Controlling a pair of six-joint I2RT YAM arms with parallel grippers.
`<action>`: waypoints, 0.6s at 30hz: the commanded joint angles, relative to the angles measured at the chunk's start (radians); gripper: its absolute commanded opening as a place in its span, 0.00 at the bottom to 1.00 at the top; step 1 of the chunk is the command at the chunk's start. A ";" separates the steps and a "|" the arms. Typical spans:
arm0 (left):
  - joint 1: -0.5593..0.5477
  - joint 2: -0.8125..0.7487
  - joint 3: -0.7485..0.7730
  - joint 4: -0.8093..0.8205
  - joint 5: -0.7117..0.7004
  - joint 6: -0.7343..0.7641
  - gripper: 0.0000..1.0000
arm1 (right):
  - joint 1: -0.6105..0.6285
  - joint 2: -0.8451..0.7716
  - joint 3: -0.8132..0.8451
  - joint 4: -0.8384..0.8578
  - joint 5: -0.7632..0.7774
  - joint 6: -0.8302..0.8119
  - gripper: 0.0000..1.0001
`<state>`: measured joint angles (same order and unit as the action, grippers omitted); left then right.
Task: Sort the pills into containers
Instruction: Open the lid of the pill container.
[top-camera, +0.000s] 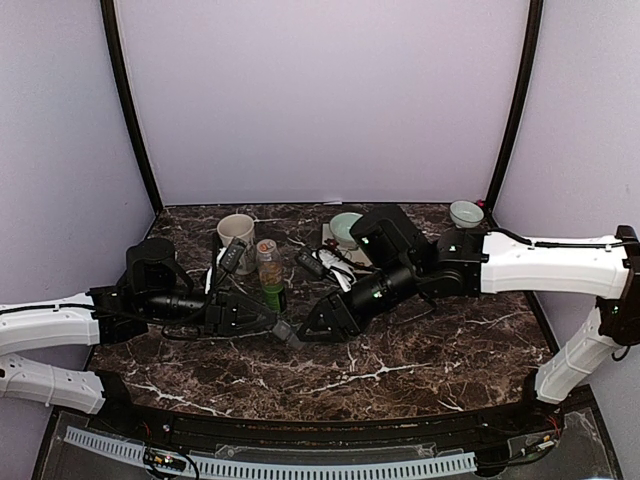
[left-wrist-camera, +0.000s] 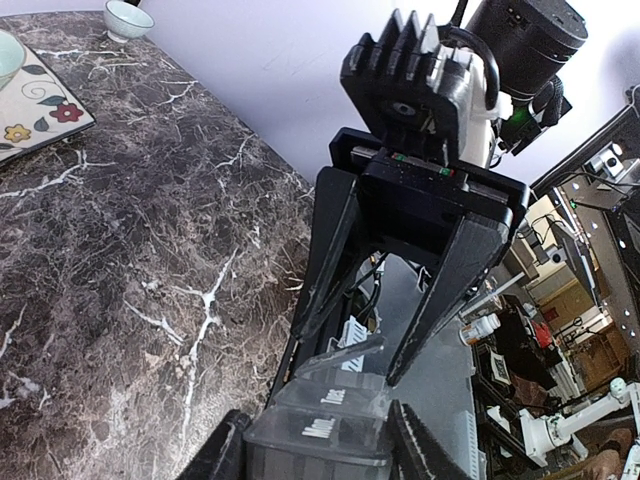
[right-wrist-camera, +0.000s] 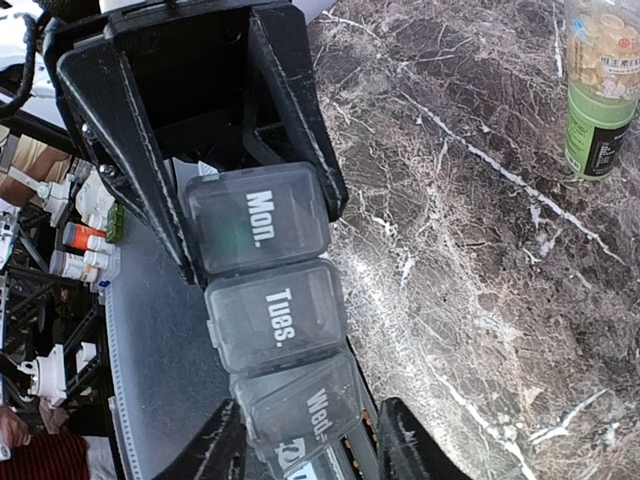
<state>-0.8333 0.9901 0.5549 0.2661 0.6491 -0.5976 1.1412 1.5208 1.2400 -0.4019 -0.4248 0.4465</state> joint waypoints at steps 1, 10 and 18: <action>-0.002 -0.018 0.019 0.023 0.020 0.005 0.00 | 0.005 0.009 0.008 0.041 0.006 0.002 0.42; -0.001 -0.044 0.010 0.020 0.019 -0.001 0.00 | -0.011 -0.011 -0.033 0.109 -0.030 0.040 0.39; -0.001 -0.056 0.004 0.024 0.022 -0.004 0.00 | -0.029 -0.038 -0.079 0.172 -0.061 0.081 0.37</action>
<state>-0.8333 0.9668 0.5549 0.2527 0.6453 -0.5983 1.1294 1.5124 1.1919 -0.2893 -0.4751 0.4961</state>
